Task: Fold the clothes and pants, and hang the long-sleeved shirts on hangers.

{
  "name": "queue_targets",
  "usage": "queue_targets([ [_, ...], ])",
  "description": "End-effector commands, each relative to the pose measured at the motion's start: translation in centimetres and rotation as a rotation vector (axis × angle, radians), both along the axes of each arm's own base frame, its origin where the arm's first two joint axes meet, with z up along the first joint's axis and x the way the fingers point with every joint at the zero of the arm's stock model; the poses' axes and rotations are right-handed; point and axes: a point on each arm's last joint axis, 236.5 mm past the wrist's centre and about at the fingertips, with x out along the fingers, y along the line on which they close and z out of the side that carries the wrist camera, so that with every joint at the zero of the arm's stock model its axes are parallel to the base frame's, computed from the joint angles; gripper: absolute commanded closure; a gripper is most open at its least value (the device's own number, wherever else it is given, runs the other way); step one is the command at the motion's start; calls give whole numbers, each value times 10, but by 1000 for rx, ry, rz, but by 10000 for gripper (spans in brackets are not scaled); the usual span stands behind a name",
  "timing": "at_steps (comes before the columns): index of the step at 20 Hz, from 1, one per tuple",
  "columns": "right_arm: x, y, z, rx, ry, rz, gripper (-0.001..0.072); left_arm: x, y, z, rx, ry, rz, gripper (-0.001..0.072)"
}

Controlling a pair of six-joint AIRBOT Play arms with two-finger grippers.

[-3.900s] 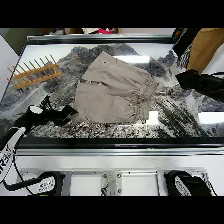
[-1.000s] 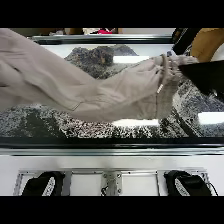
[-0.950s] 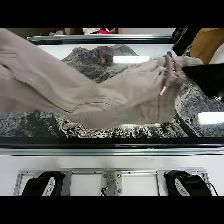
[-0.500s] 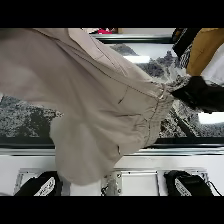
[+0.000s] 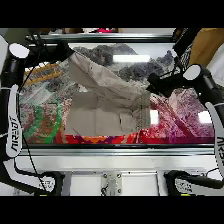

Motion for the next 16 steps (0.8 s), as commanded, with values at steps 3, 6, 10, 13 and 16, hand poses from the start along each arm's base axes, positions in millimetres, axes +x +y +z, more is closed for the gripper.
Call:
queue_targets([
  [3, 30, -13, 7, -50, -120, 8, 693, -1, 17, -18, -2, 58, 7, 697],
  [6, -4, -38, 19, -225, -89, 81, 694, -31, 30, -3, 92, 60, -28, 697],
  [10, -62, -51, 28, -378, -17, 208, 693, -90, 34, -14, 131, 108, -14, 697],
  [13, -109, -52, 12, -421, 80, 269, 693, -140, 33, -53, 140, 202, -21, 697],
  [16, -157, -50, -14, -424, 199, 326, 693, -190, 29, -96, 139, 307, -35, 697],
])
